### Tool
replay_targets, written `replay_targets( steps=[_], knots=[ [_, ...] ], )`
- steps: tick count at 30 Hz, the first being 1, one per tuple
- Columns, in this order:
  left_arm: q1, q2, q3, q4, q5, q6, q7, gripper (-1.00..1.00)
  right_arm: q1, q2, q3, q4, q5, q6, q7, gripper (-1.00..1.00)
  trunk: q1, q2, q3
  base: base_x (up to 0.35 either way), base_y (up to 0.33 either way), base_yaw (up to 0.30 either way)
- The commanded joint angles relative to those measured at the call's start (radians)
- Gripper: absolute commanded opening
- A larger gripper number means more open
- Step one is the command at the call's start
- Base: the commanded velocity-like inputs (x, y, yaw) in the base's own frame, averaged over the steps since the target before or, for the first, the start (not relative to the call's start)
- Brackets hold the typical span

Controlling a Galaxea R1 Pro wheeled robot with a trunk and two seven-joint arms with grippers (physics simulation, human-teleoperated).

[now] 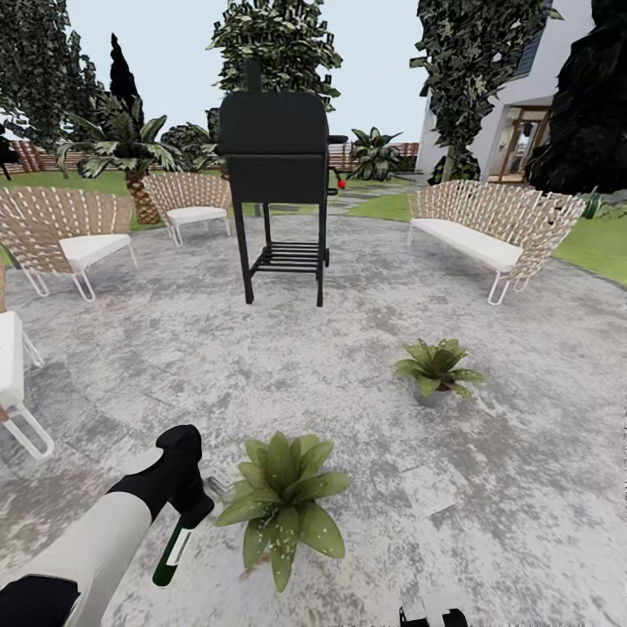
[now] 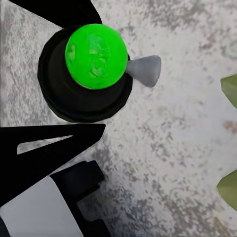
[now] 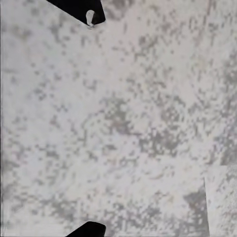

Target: Pick up the pesticide atomizer in the garden and spray insectifuge to fully cover both potted plants in the garden.

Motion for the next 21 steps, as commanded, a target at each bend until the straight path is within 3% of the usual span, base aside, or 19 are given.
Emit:
replay_targets(
  steps=[1, 7, 13, 16, 19, 21],
  knots=[
    [0.000, 0.001, -0.004, -0.002, -0.006, 0.008, -0.009, -1.00, -0.001, 0.000, 0.008, 0.002, 0.007, 0.000, -0.010, 1.00, 0.000, 0.000, 0.000, -0.008, 0.336, -0.256],
    [0.001, -0.001, -0.003, 0.008, -0.006, 0.006, -0.009, -1.00, -0.001, 0.000, 0.007, 0.002, 0.007, 0.000, -0.010, 1.00, 0.000, 0.000, 0.001, -0.001, 0.324, -0.267],
    [0.007, 0.003, -0.007, 0.010, -0.006, 0.004, -0.011, -1.00, -0.001, 0.000, 0.007, 0.002, 0.007, 0.000, -0.010, 1.00, 0.000, 0.000, 0.001, 0.000, 0.037, -0.290],
    [0.035, 0.010, -0.057, 0.010, -0.006, -0.025, -0.038, -1.00, -0.001, 0.000, 0.006, 0.002, 0.007, 0.000, -0.010, 1.00, 0.000, 0.000, 0.001, 0.000, 0.000, -0.290],
    [0.041, 0.035, -0.068, 0.003, -0.009, -0.029, -0.083, -1.00, -0.001, -0.002, 0.007, 0.003, 0.008, -0.001, -0.010, 1.00, 0.000, 0.000, 0.001, 0.000, 0.000, -0.131],
    [0.041, 0.038, -0.073, -0.001, -0.009, -0.028, -0.088, -1.00, -0.001, -0.009, 0.008, 0.004, 0.011, -0.002, -0.009, 1.00, 0.000, 0.000, 0.001, 0.000, 0.000, -0.011]
  ],
)
